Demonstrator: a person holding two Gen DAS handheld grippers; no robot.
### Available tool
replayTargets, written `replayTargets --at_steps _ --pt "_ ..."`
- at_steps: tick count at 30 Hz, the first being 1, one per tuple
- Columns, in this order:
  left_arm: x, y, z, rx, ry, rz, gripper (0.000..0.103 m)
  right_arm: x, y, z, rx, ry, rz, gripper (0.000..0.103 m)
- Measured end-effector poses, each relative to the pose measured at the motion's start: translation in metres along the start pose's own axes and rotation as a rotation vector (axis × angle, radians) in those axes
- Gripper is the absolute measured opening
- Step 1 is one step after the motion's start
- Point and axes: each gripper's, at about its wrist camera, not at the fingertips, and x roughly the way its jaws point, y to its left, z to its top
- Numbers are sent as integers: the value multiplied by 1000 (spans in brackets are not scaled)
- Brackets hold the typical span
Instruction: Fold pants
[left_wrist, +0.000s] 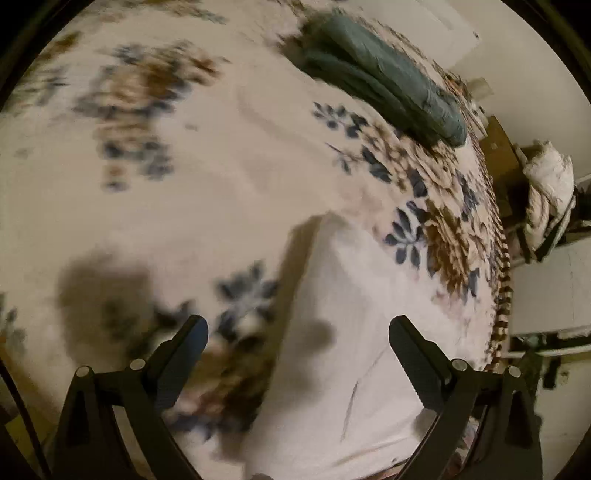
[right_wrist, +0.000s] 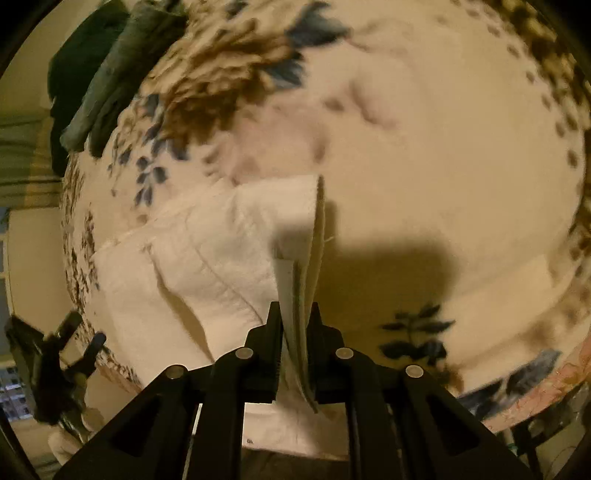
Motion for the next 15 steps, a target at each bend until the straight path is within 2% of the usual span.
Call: replayTargets --at_steps 1,2,3,4,5,6,7,8,9,10,11,13,15 --pt "12 -3 8 11 26 13 100 1 2 3 -2 11 17 17" --pt "30 -8 18 33 65 17 100 1 3 5 -2 21 26 25" --pt "38 -9 24 41 82 19 100 -3 4 6 3 22 53 41" --pt "46 -11 30 54 93 26 99 -7 2 6 5 6 73 51" --pt "54 -14 36 73 106 24 99 -5 2 7 7 -8 64 72" --pt "60 -17 41 92 117 27 99 -5 1 9 7 -22 60 78" --pt "63 -20 44 112 119 34 99 0 1 14 7 -18 55 78" --pt "64 -22 47 128 117 36 99 5 2 16 9 -10 65 69" --pt "64 -23 49 134 115 36 99 9 4 19 5 -18 101 28" --pt "63 -23 50 134 116 33 99 11 12 23 -14 -24 80 12" --pt "62 -23 51 130 118 30 99 6 17 26 -43 -31 56 10" --pt "56 -17 51 113 121 15 99 -19 36 27 -130 -122 31 9" --pt "53 -12 50 96 120 -4 99 -35 44 31 -166 -169 19 9"
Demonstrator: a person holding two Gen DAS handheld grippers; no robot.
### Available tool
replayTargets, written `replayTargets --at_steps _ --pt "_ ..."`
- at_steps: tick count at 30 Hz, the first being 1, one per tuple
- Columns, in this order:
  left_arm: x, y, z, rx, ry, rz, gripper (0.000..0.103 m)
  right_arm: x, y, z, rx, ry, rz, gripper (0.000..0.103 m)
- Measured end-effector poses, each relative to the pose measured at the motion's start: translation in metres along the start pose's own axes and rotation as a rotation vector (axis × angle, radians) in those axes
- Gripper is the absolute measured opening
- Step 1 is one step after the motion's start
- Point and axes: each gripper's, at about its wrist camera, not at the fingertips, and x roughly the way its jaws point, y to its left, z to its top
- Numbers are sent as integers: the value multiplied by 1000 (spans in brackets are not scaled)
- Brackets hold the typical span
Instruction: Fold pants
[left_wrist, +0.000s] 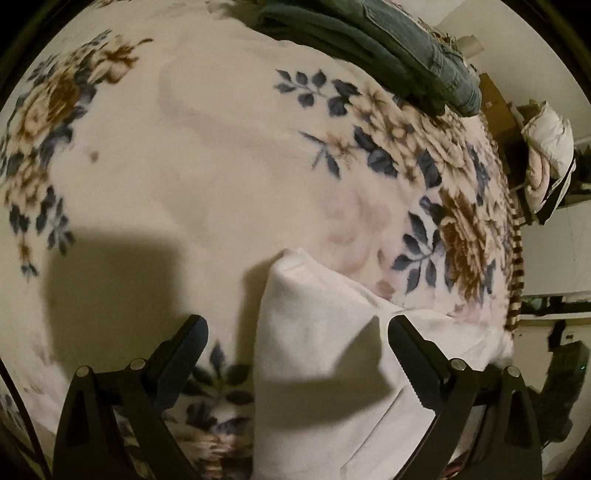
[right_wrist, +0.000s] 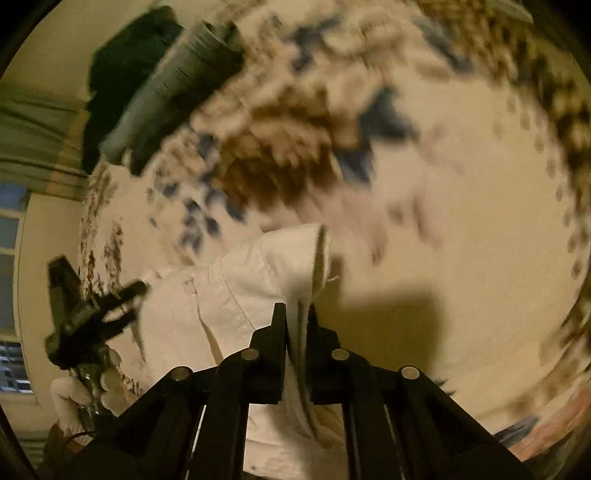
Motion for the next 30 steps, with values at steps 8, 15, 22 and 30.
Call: replayTargets --at_steps 8,15,22,30 --pt "22 -9 5 13 -38 -95 40 27 -42 17 103 135 6 55" --pt "37 27 19 -147 -45 -201 20 40 -57 10 116 130 53 28" --pt "25 42 15 -260 -4 -301 40 48 -66 16 159 236 148 65" --pt "11 22 -43 -131 10 -224 102 72 -85 -48 172 390 267 72"
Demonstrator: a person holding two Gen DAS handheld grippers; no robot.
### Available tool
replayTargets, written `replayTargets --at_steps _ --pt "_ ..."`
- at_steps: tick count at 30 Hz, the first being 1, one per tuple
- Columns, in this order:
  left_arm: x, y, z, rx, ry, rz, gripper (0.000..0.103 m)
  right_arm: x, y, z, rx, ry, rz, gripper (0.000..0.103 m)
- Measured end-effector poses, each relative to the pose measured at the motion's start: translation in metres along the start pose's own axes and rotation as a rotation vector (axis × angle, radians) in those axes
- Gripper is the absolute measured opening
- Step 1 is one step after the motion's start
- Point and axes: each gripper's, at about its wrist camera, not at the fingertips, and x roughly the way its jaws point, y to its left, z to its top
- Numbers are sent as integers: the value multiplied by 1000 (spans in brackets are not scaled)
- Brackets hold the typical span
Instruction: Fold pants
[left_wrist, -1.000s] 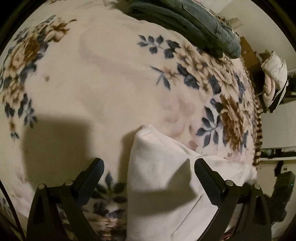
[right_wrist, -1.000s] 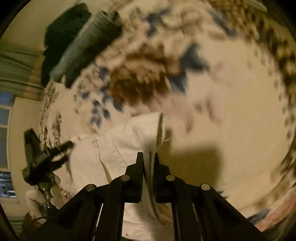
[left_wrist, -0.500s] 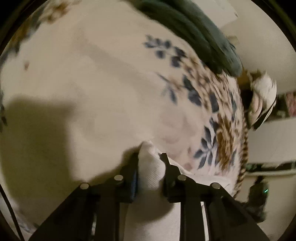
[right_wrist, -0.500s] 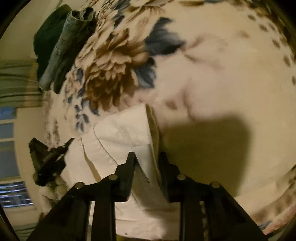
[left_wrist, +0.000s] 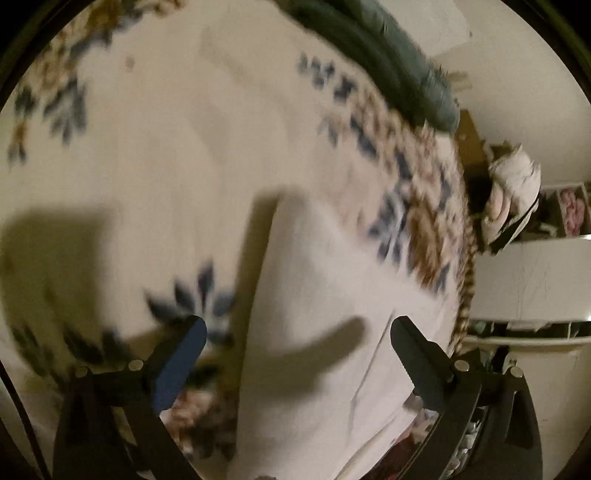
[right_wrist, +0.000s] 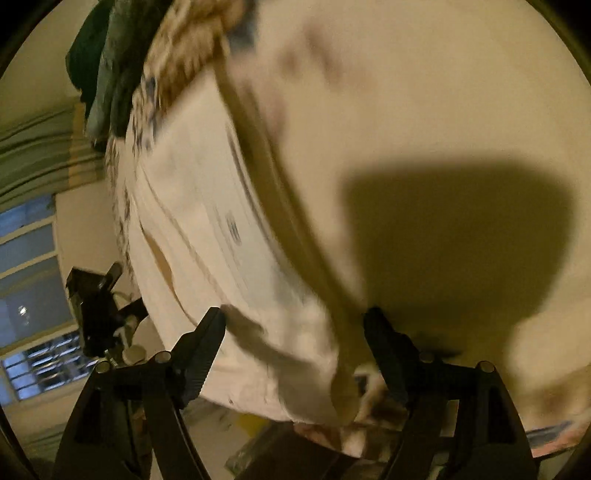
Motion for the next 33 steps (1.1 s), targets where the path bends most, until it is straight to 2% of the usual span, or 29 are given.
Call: replayTargets --at_steps 1,2,3,5,6,7,8,9,10,11,14,17,20,23,25,26,27,29,31,33 --pt "8 0 -5 -3 21 9 102 6 1 -6 -3 -8 6 58" --pt "14 3 -11 -13 37 8 102 7 4 -14 2 -33 12 36" --pt "15 4 -13 -16 39 1 102 2 6 -21 16 -59 30 28" --pt "15 4 -16 -17 35 -7 102 -12 12 -37 15 -104 87 26" --pt "15 3 -16 -12 37 -7 102 -14 12 -44 10 -94 109 26" --pt "16 1 -15 -4 42 -2 102 -9 8 -49 17 -65 114 27" --pt "18 -1 -15 7 48 0 102 -2 4 -49 23 -43 103 32" --pt "17 1 -15 13 52 1 102 7 -2 -48 34 -24 82 51" --pt "18 1 -16 17 61 -1 102 17 -8 -44 47 -8 75 58" --pt "17 2 -17 18 68 -6 102 25 -12 -42 51 3 85 71" --pt "17 6 -17 17 78 -21 102 43 -7 -29 35 14 179 84" --pt "23 9 -16 -3 91 -54 102 51 13 -21 -29 2 231 84" --pt "27 13 -16 -5 99 -68 103 61 22 -16 -67 1 206 84" --pt "30 11 -16 10 108 -74 103 63 22 -14 -53 -14 220 84" --pt "31 9 -16 27 114 -80 102 61 28 -18 -73 -39 192 73" --pt "30 4 -16 48 112 -101 90 59 30 -23 -79 -56 168 57" --pt "26 -3 -18 79 93 -100 78 56 31 -27 -70 -75 169 48" --pt "18 -10 -21 117 79 -77 51 48 38 -34 -63 -107 153 38" --pt "9 -8 -24 112 74 -91 41 38 54 -44 -80 -139 132 34" --pt "-4 -10 -27 122 61 -104 37 31 72 -53 -104 -153 115 33"
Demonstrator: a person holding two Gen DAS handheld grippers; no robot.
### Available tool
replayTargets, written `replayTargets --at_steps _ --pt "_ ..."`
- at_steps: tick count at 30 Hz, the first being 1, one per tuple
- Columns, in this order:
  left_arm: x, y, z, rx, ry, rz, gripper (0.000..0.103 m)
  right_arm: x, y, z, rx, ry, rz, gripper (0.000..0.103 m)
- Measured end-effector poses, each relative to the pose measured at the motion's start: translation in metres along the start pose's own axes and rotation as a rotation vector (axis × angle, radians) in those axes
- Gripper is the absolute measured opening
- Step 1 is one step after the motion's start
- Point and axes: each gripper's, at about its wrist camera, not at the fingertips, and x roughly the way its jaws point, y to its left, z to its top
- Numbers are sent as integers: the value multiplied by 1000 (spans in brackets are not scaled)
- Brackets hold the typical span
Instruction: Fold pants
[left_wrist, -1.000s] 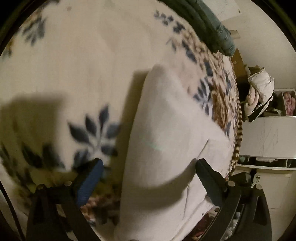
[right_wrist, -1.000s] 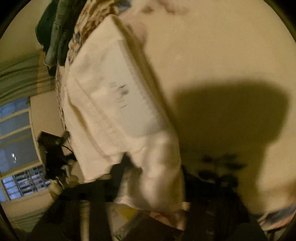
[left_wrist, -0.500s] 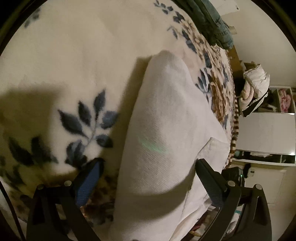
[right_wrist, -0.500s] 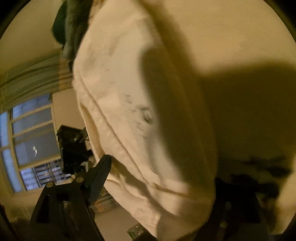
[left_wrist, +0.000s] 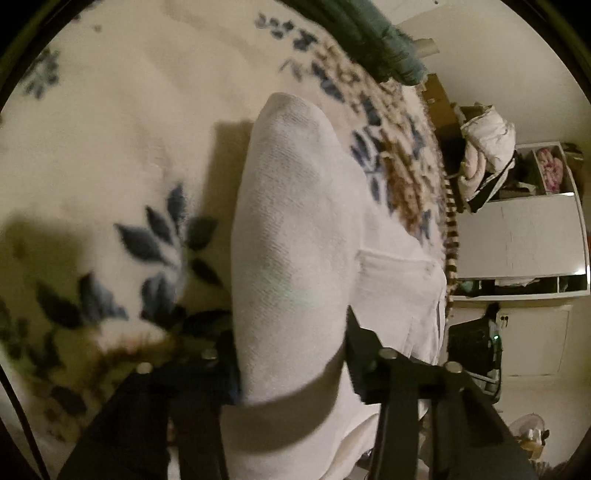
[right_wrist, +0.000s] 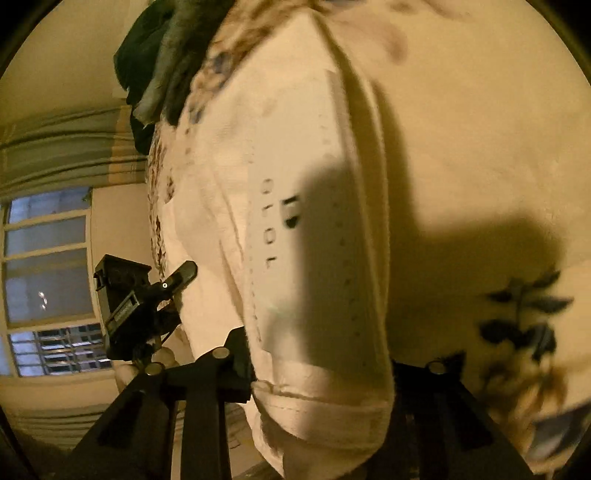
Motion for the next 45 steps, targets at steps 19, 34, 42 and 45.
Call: replayTargets --at_steps 19,34,42,45 --pt "-135 -100 95 134 -106 -72 34 -73 183 13 -60 -188 73 31" --pt "-29 -106 422 142 -189 -23 34 -12 269 382 -144 -192 83 31" --pt "45 -7 473 -2 -49 118 65 51 244 446 -101 -55 -55 45" --pt "40 -11 469 21 -51 134 69 43 240 445 -57 -57 -60 57"
